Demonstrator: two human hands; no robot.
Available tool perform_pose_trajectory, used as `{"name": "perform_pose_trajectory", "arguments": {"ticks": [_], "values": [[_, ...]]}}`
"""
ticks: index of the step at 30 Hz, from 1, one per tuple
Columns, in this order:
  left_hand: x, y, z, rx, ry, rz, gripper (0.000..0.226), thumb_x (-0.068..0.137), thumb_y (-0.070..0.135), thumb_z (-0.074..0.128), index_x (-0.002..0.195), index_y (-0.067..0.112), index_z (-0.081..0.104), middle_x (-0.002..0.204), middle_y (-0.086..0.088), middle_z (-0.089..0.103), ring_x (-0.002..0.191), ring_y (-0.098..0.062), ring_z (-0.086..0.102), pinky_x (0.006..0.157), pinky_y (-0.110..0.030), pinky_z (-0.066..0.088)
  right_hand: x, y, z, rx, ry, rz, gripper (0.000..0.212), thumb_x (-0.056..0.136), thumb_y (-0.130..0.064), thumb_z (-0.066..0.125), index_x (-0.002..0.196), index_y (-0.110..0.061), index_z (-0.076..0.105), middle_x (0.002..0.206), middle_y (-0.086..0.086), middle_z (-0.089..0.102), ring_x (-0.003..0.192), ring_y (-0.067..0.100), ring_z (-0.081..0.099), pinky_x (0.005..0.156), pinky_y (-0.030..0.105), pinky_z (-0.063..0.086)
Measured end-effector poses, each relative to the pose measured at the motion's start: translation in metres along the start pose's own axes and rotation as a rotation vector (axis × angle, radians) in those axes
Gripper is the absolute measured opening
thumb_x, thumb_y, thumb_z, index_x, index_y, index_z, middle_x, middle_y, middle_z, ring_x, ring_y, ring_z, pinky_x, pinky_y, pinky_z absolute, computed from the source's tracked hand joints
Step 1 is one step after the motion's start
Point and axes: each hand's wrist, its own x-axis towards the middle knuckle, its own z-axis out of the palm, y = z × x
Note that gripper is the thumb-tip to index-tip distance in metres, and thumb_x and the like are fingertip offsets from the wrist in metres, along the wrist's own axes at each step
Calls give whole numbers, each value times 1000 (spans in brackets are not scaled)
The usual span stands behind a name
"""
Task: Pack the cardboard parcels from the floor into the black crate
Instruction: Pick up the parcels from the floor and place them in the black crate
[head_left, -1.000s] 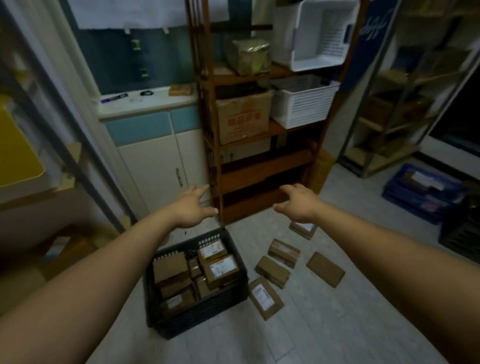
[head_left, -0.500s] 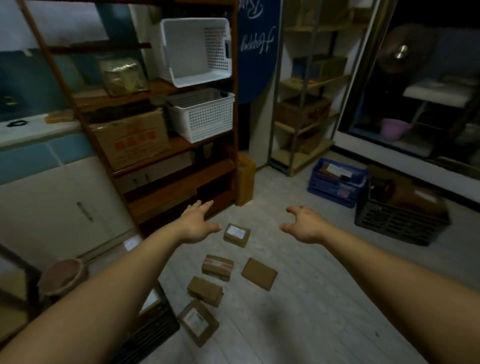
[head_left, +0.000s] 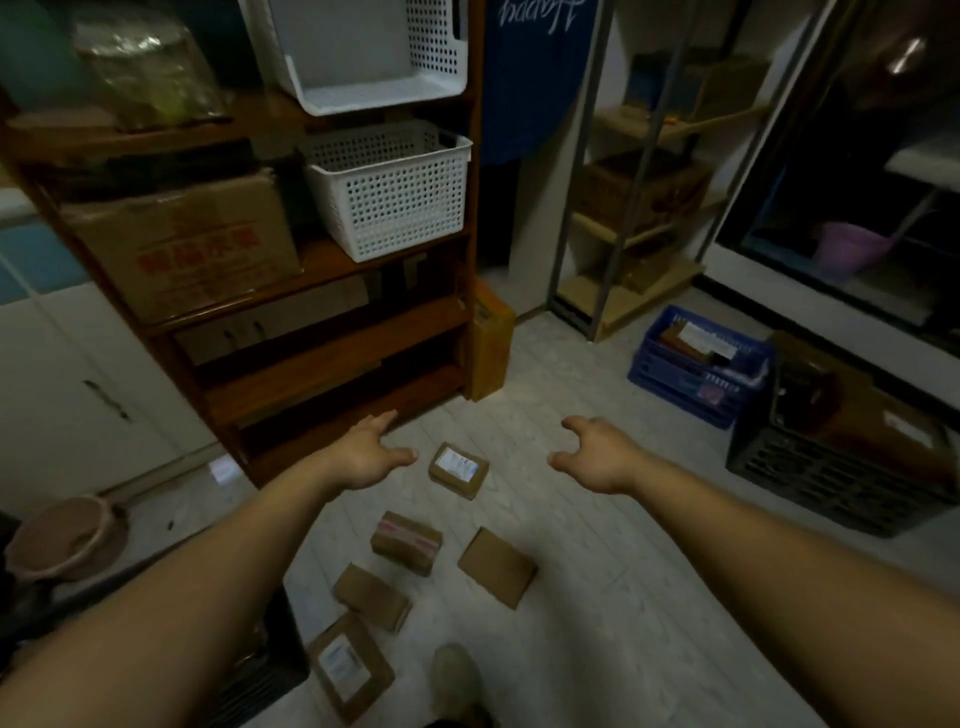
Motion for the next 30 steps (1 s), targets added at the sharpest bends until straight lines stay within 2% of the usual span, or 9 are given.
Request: {"name": "perform_pose_trajectory", "arguments": {"ticks": [4, 13, 16, 17, 22, 26, 28, 30], "values": [[77, 15, -6, -137, 16, -102, 74, 92, 35, 56, 151, 21, 14, 158, -8, 13, 142, -31, 22, 115, -43, 26, 64, 15, -22, 16, -57, 47, 75, 90, -50, 54, 151, -20, 21, 156, 9, 23, 138, 29, 33, 112, 39, 32], [198, 36, 2, -151, -10, -268, 74, 93, 32, 56, 151, 16, 14, 158, -9, 14, 141, -31, 27, 111, -39, 29, 198, 66, -65, 95, -194, 100, 73, 93, -43, 55, 151, -14, 21, 153, 12, 29, 136, 28, 36, 108, 33, 32], [232, 37, 19, -227, 33, -351, 76, 92, 31, 58, 151, 15, 13, 156, -11, 19, 130, -35, 42, 94, -36, 44, 257, 72, -61, 64, -283, 52, 70, 94, -43, 52, 151, -17, 20, 152, 11, 28, 136, 29, 35, 107, 34, 33], [242, 38, 26, -237, 60, -390, 77, 92, 31, 58, 151, 14, 13, 156, -11, 20, 129, -35, 43, 94, -36, 44, 278, 75, -56, 32, -318, 36, 70, 94, -44, 51, 151, -19, 19, 153, 11, 26, 136, 29, 35, 108, 35, 34], [301, 41, 67, -316, 172, -547, 79, 90, 33, 61, 151, 13, 15, 157, -12, 19, 137, -31, 33, 111, -36, 32, 381, 96, -26, -109, -450, -67, 74, 95, -44, 51, 153, -18, 13, 155, 13, 23, 138, 30, 32, 109, 37, 34], [349, 31, 107, -323, 139, -618, 75, 89, 27, 61, 149, 9, 20, 150, -15, 33, 136, -30, 35, 113, -38, 29, 443, 113, 10, -76, -465, -85, 73, 94, -47, 50, 152, -20, 14, 153, 11, 25, 137, 30, 33, 106, 39, 39], [381, 7, 132, -326, 139, -634, 81, 81, 34, 65, 148, 15, 24, 150, -11, 34, 138, -30, 32, 114, -46, 26, 477, 120, 43, -78, -465, -92, 72, 94, -46, 51, 152, -20, 16, 153, 11, 27, 136, 30, 36, 105, 39, 41], [415, -25, 159, -303, 124, -640, 81, 82, 34, 64, 149, 15, 22, 151, -12, 33, 137, -31, 33, 114, -44, 28, 511, 128, 86, -83, -468, -112, 74, 93, -47, 52, 152, -20, 16, 152, 11, 27, 135, 29, 37, 105, 41, 42]]}}
